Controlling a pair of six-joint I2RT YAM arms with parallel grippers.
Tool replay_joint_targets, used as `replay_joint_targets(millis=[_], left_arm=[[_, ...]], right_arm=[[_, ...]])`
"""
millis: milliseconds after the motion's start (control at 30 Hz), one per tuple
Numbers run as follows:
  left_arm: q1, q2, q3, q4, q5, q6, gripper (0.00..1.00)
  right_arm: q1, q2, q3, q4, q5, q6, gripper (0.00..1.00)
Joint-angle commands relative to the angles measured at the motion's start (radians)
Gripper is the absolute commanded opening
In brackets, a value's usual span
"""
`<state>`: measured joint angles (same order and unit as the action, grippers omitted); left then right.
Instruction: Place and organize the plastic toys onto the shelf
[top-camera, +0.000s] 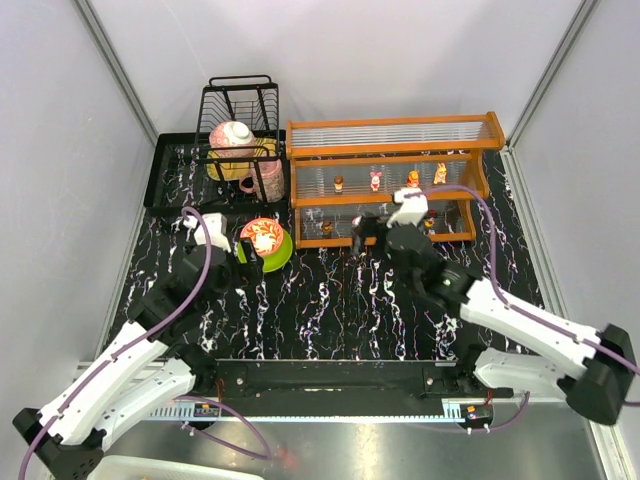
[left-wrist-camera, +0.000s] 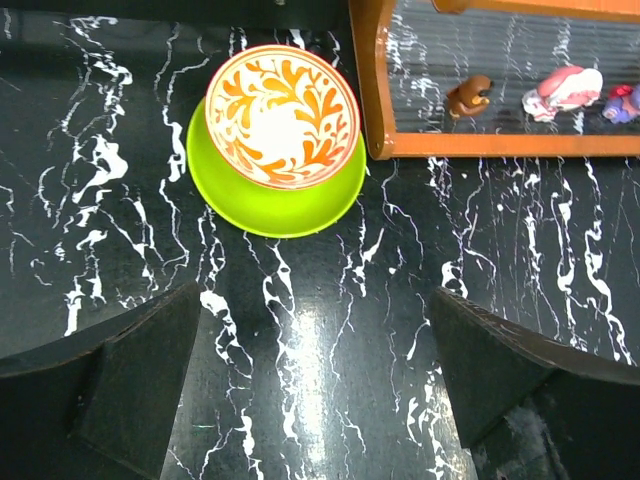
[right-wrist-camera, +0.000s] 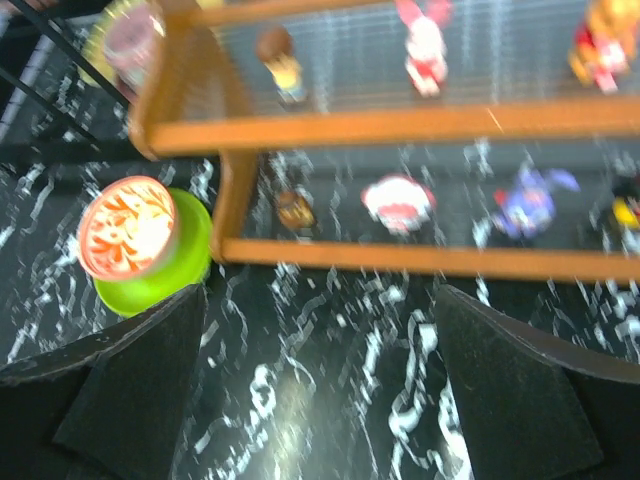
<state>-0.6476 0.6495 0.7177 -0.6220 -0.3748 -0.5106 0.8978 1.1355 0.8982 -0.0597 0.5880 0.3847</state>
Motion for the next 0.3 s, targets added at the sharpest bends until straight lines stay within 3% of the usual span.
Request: replay_joint_targets(millis=[0,133,267], left_arm=[[0.005,-0.025,0.052,0.005,-0.092,-0.025,0.99],[0.005,-0.042,0.055,-0.002,-0.066,0.006,0.99],[0.005,-0.056,0.051,0.008,-0.045,-0.017,0.99]], right_arm=[[0.007,-0.193,-0.172,-0.183,0.055,0.192,1.0],[0.007,-0.399,-0.28,-0.224,0.082,0.229,1.0],[0.007,-0.496,-0.323,-0.272,0.139,0.263,1.0]])
